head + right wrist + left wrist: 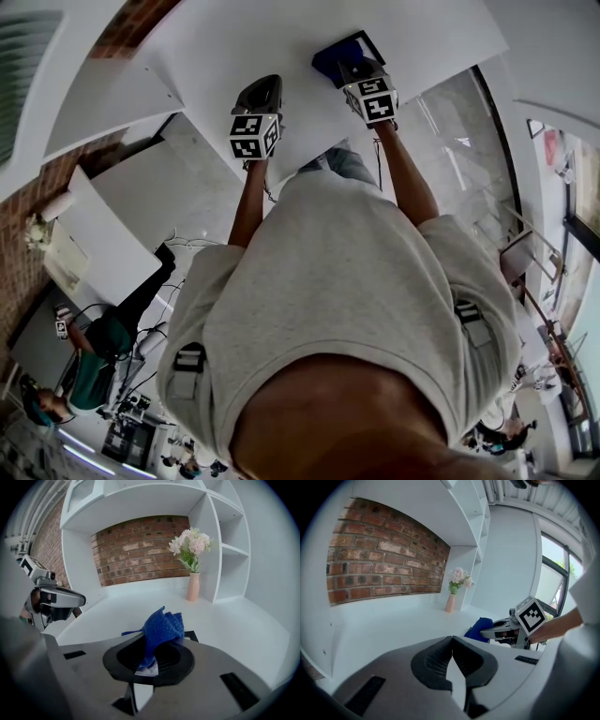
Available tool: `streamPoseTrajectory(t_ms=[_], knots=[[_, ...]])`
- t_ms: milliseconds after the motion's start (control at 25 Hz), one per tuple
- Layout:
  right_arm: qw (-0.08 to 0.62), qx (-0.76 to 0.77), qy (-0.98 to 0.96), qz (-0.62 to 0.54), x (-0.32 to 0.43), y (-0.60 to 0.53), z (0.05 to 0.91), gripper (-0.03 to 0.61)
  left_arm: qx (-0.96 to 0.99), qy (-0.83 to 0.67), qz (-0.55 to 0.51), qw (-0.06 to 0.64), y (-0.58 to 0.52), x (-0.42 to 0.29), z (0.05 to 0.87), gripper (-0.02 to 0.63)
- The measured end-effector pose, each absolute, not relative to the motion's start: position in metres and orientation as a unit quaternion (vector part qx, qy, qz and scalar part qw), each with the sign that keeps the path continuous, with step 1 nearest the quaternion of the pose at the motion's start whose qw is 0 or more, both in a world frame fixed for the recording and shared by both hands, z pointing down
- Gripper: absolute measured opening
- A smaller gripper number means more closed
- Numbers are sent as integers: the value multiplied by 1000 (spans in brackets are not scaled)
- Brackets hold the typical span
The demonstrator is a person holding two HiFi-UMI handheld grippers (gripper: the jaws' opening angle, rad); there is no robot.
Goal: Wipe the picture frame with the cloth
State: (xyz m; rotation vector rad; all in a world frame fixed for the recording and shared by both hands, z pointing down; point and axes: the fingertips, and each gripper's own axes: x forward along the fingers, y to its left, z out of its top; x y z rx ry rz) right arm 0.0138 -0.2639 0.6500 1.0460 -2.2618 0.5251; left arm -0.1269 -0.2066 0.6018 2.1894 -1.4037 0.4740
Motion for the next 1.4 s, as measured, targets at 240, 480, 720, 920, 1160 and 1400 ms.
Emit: streamPoseTrajectory(t_ms=[240, 480, 720, 920, 1160, 1400], knots=[[307, 410, -835, 200, 41, -279, 663, 55, 803, -513, 177, 248, -212, -125, 604, 17], [321, 423, -825, 195, 62, -293, 668, 55, 800, -515, 179, 250, -213, -128, 606, 17], [324, 447, -809, 201, 91, -313, 667, 55, 798, -518, 180, 250, -213, -132, 606, 17], [328, 469, -795, 199, 118, -327, 673, 55, 798, -519, 181, 249, -212, -134, 605, 17], [332, 486, -781, 208, 139, -335, 682, 55, 799, -517, 181, 246, -209, -135, 603, 17], [325, 503, -775, 202, 149, -340, 673, 55, 803, -515, 177, 242, -207, -134, 598, 17]])
